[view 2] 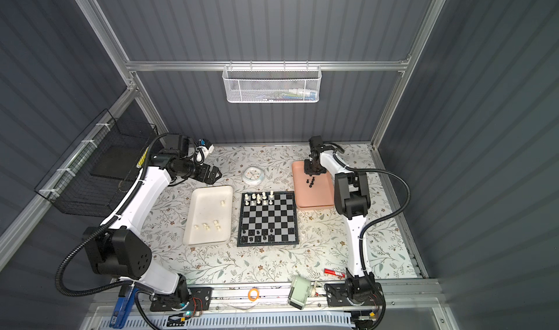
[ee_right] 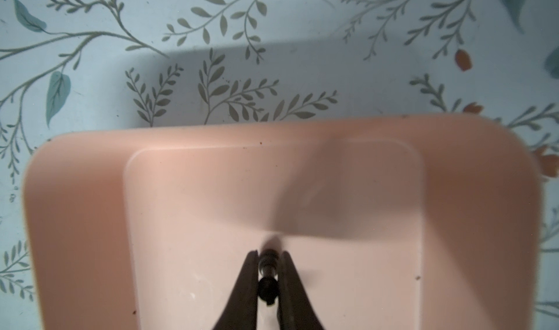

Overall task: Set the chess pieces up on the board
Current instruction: 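Close the right gripper on the black pawn and lift it, then carry the black pawn with the right gripper to the chessboard's near corner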

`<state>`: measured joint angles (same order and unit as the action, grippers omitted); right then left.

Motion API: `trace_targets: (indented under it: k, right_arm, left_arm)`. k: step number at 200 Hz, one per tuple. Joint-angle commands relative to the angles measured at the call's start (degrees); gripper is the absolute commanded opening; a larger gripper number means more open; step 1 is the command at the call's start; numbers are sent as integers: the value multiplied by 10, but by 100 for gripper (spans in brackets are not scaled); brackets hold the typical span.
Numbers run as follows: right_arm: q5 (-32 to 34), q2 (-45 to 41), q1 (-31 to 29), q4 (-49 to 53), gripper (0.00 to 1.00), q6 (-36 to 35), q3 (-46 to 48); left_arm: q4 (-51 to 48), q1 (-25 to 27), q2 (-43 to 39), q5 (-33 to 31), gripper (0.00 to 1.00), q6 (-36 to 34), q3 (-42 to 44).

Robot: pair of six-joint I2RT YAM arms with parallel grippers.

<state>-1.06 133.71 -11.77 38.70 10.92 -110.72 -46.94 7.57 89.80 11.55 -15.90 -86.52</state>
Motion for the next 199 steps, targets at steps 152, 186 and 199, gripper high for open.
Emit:
trace_targets:
  k: [152, 186, 199]
  right_arm:
    - [35, -73, -16, 63, 16, -16, -26]
    - [43, -102, -25, 69, 16, -18, -2]
    - [46, -114, -29, 73, 16, -16, 9]
  left_arm:
    - [-6, 4, -6, -5, 100, -20, -9]
    - [-7, 4, -3, -1, 100, -30, -12]
    - [-6, 4, -1, -1, 99, -34, -12]
